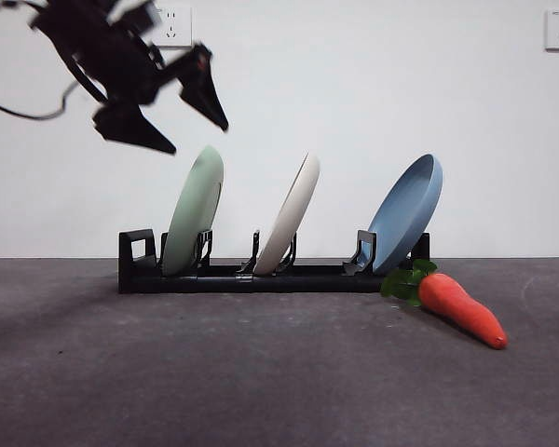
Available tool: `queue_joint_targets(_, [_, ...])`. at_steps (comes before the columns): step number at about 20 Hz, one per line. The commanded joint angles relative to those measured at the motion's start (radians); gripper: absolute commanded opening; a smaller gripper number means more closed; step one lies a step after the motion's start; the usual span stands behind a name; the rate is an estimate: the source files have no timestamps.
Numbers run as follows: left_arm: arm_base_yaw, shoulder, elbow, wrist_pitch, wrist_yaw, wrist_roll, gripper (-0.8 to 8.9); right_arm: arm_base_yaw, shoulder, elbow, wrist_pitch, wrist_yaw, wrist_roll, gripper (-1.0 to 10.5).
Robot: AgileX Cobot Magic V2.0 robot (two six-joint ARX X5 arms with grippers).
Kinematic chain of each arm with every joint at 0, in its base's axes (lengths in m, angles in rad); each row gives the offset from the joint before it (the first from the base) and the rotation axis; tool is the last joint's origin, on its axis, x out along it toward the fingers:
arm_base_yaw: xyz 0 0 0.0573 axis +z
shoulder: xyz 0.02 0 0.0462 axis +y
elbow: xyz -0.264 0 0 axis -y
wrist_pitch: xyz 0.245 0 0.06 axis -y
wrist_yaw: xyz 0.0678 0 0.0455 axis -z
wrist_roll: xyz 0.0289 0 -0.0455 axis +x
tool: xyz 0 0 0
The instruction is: Take the green plate from the plate rack,put the plate on the table,take the carrot from the table,put the carrot in the plate
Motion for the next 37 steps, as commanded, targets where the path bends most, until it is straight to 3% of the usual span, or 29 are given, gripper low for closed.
queue_joint_targets(1, [-0.007,0.042,0.008,0.032,-0.010,-0.006,5.70,-0.002,-0.001,0.003,0.004,0.000,0.002,6.0])
queue_joint_targets(6, [-0.020,0.100,0.008,0.048,-0.076,0.007,5.50,-0.002,0.007,0.003,0.005,0.001,0.002,6.0])
queue_joint_targets(10, [-0.028,0.114,0.008,0.052,-0.077,0.006,3.44,-0.002,0.012,0.003,0.005,0.001,0.002,6.0])
queue_joint_targets(13, [-0.034,0.114,0.008,0.067,-0.054,0.006,0.70,-0.002,0.012,0.003,0.005,0.001,0.002,6.0])
queue_joint_targets(15, [-0.040,0.114,0.008,0.067,-0.053,0.006,-0.06,-0.002,0.012,0.003,0.005,0.001,0.002,6.0])
queue_joint_targets(25, [-0.043,0.038,0.024,0.057,-0.019,0.002,-0.06,-0.002,0.012,0.003,0.005,0.001,0.002,6.0])
queue_joint_targets(29, [-0.047,-0.075,0.082,-0.039,-0.006,0.007,-0.06,-0.002,0.012,0.003,0.005,0.001,0.002,6.0])
queue_joint_targets(31, [-0.061,-0.159,0.090,-0.141,-0.010,0.049,-0.06,-0.002,0.012,0.003,0.005,0.001,0.002,6.0])
queue_joint_targets(33, [-0.103,-0.246,0.090,-0.315,-0.072,0.160,-0.05,-0.002,0.012,0.003,0.005,0.001,0.002,6.0])
queue_joint_targets(35, [-0.213,-0.308,0.089,-0.493,-0.225,0.282,-0.05,-0.002,0.012,0.003,0.005,0.001,0.002,6.0])
queue_joint_targets(37, [-0.327,-0.317,0.089,-0.583,-0.330,0.322,-0.05,-0.002,0.012,0.003,0.006,0.003,0.002,6.0])
